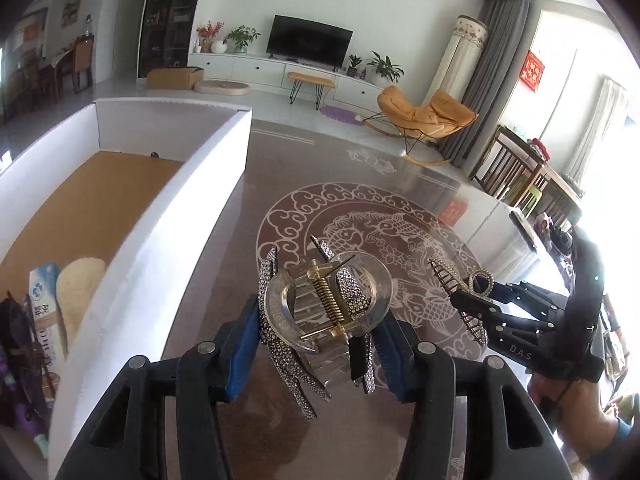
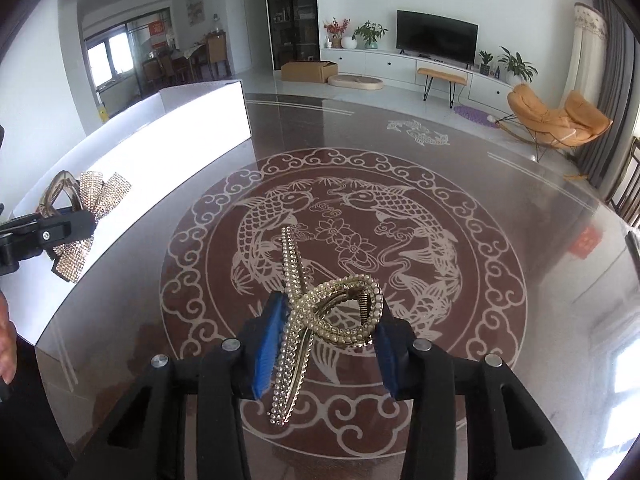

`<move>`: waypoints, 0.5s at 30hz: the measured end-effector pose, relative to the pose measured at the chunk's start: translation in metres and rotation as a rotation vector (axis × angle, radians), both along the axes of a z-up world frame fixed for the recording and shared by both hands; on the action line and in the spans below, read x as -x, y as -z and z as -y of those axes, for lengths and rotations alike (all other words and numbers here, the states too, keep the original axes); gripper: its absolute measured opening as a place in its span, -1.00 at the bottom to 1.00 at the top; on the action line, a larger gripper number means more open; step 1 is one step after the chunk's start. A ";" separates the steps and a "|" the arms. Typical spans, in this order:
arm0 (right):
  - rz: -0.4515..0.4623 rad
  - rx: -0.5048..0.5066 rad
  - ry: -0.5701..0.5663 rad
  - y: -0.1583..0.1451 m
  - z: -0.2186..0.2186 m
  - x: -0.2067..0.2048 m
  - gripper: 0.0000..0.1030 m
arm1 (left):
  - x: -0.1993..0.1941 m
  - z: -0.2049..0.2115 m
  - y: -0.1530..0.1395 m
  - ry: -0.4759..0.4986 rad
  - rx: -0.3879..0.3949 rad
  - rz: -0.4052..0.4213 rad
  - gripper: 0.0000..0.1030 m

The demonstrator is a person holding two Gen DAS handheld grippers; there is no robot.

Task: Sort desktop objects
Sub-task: 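Carry both hair clips into the white bin and open both tools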

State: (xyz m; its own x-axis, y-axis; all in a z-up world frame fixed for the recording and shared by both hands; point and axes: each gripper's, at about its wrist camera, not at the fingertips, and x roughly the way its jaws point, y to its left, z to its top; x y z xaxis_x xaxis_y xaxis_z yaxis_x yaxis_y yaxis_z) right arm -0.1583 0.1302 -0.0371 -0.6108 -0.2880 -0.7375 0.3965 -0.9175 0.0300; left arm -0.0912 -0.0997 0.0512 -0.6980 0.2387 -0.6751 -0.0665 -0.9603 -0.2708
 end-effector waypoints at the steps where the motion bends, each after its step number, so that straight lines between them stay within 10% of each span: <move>1: -0.014 0.010 -0.014 -0.012 0.006 -0.001 -0.17 | -0.006 0.013 -0.013 -0.013 -0.009 -0.024 0.03; 7: -0.084 0.125 -0.169 -0.086 0.095 -0.002 -0.17 | -0.023 0.117 -0.047 -0.178 0.011 -0.036 0.03; 15: -0.004 0.176 -0.436 -0.094 0.286 -0.011 -0.17 | -0.044 0.203 0.008 -0.328 -0.017 0.190 0.03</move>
